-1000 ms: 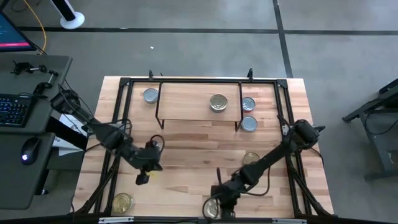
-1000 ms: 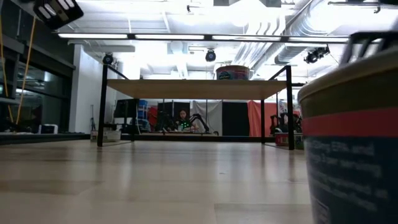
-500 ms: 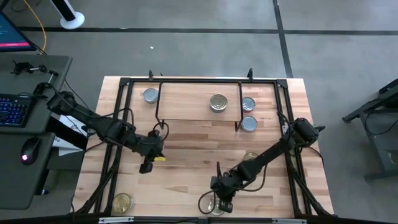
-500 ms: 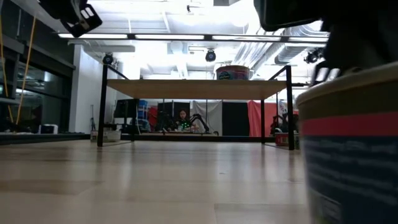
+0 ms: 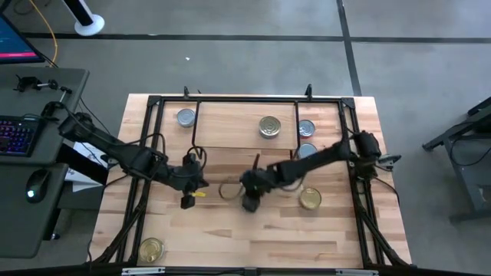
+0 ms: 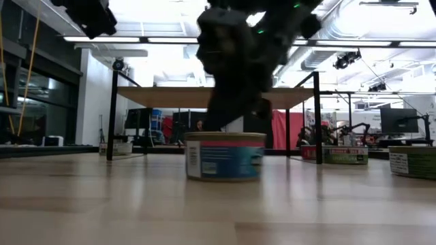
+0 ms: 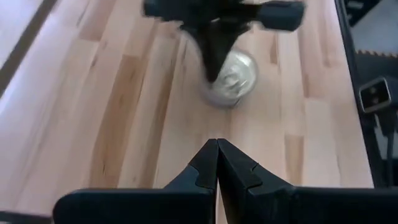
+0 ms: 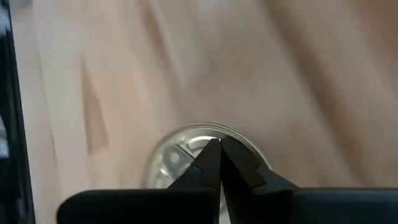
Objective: Stack canned seafood by type on shelf
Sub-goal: Stack the blue pink tuna can on the other blue pink tuna can on the shelf
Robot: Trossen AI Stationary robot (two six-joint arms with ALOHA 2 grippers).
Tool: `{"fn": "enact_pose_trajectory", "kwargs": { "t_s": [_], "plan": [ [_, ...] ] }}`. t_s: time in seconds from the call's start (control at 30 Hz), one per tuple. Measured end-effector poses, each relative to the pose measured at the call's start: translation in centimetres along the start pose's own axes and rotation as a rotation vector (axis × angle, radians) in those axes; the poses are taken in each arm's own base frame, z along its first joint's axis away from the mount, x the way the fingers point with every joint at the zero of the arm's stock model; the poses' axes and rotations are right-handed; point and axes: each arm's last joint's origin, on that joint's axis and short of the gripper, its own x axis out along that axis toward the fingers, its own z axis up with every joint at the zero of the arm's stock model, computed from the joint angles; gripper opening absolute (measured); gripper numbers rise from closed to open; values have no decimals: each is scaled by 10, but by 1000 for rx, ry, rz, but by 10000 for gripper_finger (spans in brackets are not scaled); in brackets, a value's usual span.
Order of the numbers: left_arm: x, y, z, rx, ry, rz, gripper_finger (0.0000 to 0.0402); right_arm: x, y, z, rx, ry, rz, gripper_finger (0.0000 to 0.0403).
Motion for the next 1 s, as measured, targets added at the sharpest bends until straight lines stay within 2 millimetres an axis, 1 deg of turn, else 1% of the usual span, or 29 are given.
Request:
{"fn": "enact_pose_trajectory", "kwargs": {
  "t_s": [0.03,0.1,0.17,0.23,0.3,0.4,0.47,0.5,0.53,0.63,0.7,0.73,0.8,0.9,1.0],
  "plan": [
    [2,-2,2,-1,-16,-4,0,-5,-1,6,3,-7,9,0],
    [9,-6,7,14,-59,-23,0,-21,4,14,-18,-27,39,0],
    [21,-12,10,51,-79,-29,0,-40,10,14,-41,-26,45,0],
    [40,-17,12,92,-82,-25,0,-59,14,6,-57,-1,-14,0],
    [62,-20,14,108,-93,-20,0,-77,14,-5,-66,37,-127,0],
    [98,-21,16,152,-105,-31,0,-93,11,-20,-41,96,-270,0],
    [116,-17,15,168,-96,-24,0,-94,9,-26,1,143,-305,0],
    [123,-13,14,158,-84,-11,0,-91,7,-29,23,148,-303,0],
    [130,-9,12,137,-65,5,0,-86,5,-33,52,149,-285,0],
    [140,-1,9,109,-7,-11,0,-66,-4,-44,135,109,-191,0],
    [143,0,8,93,-54,-57,0,-55,-13,-52,192,71,-186,0],
    [144,1,5,68,-95,-84,0,-52,-17,-55,222,42,-193,0],
    [147,4,-6,-44,-168,-122,0,-47,-22,-59,265,15,-194,0],
    [146,8,-32,-164,-220,-146,0,-46,-22,-59,270,-7,-176,0],
    [139,8,-46,-163,-265,-128,0,-45,-19,-58,261,-29,-145,0]
  ]
}}
